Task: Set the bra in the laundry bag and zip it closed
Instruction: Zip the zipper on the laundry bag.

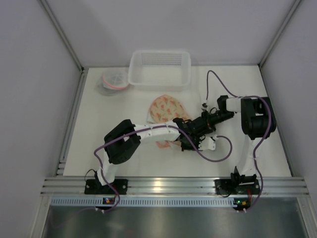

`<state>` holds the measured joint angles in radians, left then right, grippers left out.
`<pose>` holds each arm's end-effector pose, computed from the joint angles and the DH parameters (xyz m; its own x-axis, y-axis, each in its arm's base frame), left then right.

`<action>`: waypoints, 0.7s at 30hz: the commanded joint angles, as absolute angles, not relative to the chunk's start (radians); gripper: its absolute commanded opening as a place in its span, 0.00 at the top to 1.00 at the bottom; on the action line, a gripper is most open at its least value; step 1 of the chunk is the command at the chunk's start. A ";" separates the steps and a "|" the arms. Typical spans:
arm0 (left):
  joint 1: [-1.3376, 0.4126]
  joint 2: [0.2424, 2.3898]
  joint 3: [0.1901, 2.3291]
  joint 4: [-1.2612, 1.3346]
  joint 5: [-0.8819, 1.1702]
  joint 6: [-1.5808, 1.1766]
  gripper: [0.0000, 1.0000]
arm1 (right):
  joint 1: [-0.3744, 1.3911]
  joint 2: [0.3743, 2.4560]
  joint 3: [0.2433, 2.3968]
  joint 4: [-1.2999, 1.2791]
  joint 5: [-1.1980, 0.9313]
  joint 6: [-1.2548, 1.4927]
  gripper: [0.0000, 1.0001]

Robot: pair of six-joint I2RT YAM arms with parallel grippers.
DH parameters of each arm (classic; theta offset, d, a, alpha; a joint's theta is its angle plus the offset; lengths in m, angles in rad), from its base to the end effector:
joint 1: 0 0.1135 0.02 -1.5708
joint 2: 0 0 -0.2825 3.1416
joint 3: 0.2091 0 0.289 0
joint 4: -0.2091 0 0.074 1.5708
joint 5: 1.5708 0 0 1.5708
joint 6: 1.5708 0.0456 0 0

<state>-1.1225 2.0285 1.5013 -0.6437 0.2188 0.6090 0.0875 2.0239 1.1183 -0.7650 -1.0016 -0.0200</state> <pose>0.1928 -0.4238 0.1674 0.1967 0.8793 -0.4337 0.9800 -0.1903 0.0587 0.3508 0.0693 0.0840 -0.9918 -0.0978 0.0829 0.0167 0.5424 0.8400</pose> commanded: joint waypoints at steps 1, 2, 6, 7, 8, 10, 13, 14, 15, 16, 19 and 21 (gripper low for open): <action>-1.134 2.011 1.535 -0.683 0.267 0.586 1.00 | 0.069 2.010 1.166 -0.758 -1.003 -0.052 0.60; -1.129 2.023 1.551 -0.683 0.253 0.575 1.00 | 0.069 2.003 1.164 -0.762 -1.002 -0.054 0.49; -1.112 2.060 1.614 -0.683 0.244 0.571 1.00 | 0.054 1.954 1.147 -0.814 -0.960 -0.080 0.21; -1.111 2.062 1.627 -0.683 0.242 0.571 1.00 | 0.049 1.936 1.143 -0.828 -0.953 -0.104 0.19; -1.105 2.065 1.634 -0.683 0.241 0.571 1.00 | 0.035 1.933 1.143 -0.869 -0.945 -0.124 0.18; -1.101 2.060 1.644 -0.683 0.245 0.574 1.00 | 0.023 1.928 1.143 -0.913 -0.925 -0.192 0.19; -1.100 2.054 1.658 -0.683 0.255 0.583 1.00 | 0.012 1.924 1.115 -0.957 -0.934 -0.222 0.21; -1.100 2.056 1.661 -0.684 0.253 0.587 1.00 | 0.012 1.922 1.105 -0.953 -0.948 -0.212 0.21; -1.100 2.059 1.667 -0.681 0.250 0.589 1.00 | 0.014 1.921 1.083 -0.939 -0.992 -0.189 0.23; -1.100 2.062 1.672 -0.683 0.247 0.589 1.00 | 0.015 1.925 1.075 -0.933 -1.017 -0.178 0.24; -1.100 2.069 1.683 -0.681 0.245 0.584 1.00 | 0.028 1.939 1.057 -0.902 -1.066 -0.138 0.26; -1.100 2.071 1.689 -0.680 0.256 0.580 1.00 | 0.040 1.944 1.039 -0.870 -1.071 -0.108 0.28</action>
